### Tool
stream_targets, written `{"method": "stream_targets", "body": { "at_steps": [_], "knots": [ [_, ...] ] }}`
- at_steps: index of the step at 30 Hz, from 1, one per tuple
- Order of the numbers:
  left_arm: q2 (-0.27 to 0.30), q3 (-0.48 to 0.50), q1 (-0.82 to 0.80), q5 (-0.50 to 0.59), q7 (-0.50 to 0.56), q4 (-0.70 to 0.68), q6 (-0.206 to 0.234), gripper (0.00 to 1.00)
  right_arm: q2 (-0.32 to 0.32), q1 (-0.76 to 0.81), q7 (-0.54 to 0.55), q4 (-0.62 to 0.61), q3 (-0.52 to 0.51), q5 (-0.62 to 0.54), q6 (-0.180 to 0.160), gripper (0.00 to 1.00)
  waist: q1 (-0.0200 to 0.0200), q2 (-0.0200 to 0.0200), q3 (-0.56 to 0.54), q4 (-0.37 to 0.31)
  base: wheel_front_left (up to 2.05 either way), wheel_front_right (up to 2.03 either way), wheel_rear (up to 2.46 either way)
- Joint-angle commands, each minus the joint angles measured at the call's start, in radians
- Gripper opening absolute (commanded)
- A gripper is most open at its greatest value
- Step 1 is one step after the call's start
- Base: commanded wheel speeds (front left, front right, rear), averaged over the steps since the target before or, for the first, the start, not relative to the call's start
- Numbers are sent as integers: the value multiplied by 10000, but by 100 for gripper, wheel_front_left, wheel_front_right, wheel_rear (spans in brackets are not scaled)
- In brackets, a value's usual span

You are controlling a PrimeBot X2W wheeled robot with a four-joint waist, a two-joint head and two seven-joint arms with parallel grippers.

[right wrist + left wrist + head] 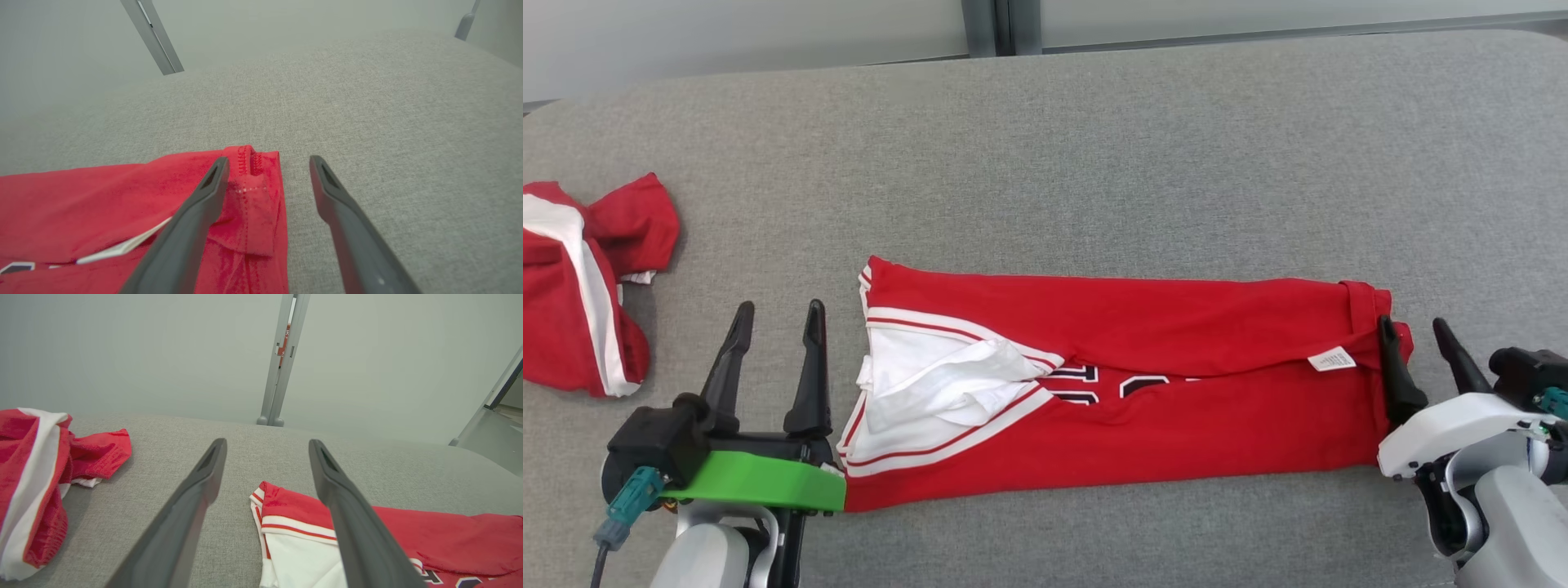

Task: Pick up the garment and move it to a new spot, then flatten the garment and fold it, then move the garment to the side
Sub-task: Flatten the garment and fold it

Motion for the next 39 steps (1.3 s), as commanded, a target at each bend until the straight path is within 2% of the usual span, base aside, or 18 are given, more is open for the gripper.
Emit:
{"method": "stream_targets", "body": {
  "at_steps": [1, 6, 12, 13, 14, 15, 21, 26, 30, 35, 39],
  "knots": [
    [-157, 302, 175, 347, -1, -31, -112, 100, 32, -93, -22, 201, 64, 68, -19, 100, 1, 0, 16, 34, 0, 0, 0],
    [-880, 1419, 400, 1492, 1, 140, -610, 100, 183, -274, -18, 1107, 257, 237, -19, 100, 1, 0, 26, 95, 0, 0, 0],
    [-1368, 2386, 605, 2432, -1, 393, -962, 100, 373, -301, -18, 1853, 692, 544, -19, 100, 1, 0, -38, 115, 0, 0, 0],
    [-1443, 2510, 627, 2529, 1, 412, -1017, 100, 433, -290, -5, 1936, 801, 693, -19, 62, 1, 0, -54, 121, 0, 0, 0],
    [-1490, 2594, 644, 2612, -1, 434, -1037, 100, 465, -286, 1, 1985, 902, 790, -18, 36, 1, 0, -72, 115, 0, 0, 0],
    [-1539, 2680, 683, 2707, 1, 473, -1066, 100, 493, -283, 2, 2018, 1046, 877, -18, 2, 1, 0, -87, 105, 0, 0, 0],
    [-1739, 3002, 775, 3029, -1, 593, -1172, 100, 169, -513, -5, 2067, 1198, 1298, -24, 0, 1, 0, -231, 35, 0, 0, 0],
    [-1811, 3105, 789, 3162, 1, 584, -1198, 100, -386, -627, -28, 1922, 493, 1282, -24, 0, 1, 0, -398, -4, 0, 0, 0],
    [-1828, 3035, 758, 3203, 1, 506, -1203, 100, -1067, -579, -29, 2040, -197, 1094, -22, 0, 1, 0, -476, 8, 0, 0, 0],
    [-1813, 3037, 785, 3165, -1, 414, -1205, 100, -1659, -729, -29, 2154, -615, 744, -22, 0, 1, 0, -506, -53, 0, 0, 0],
    [-1819, 3099, 879, 3204, -1, 364, -1207, 100, -1588, -914, -25, 2039, -494, 631, -21, 0, 1, 0, -590, -125, 0, 0, 0]
  ]
}}
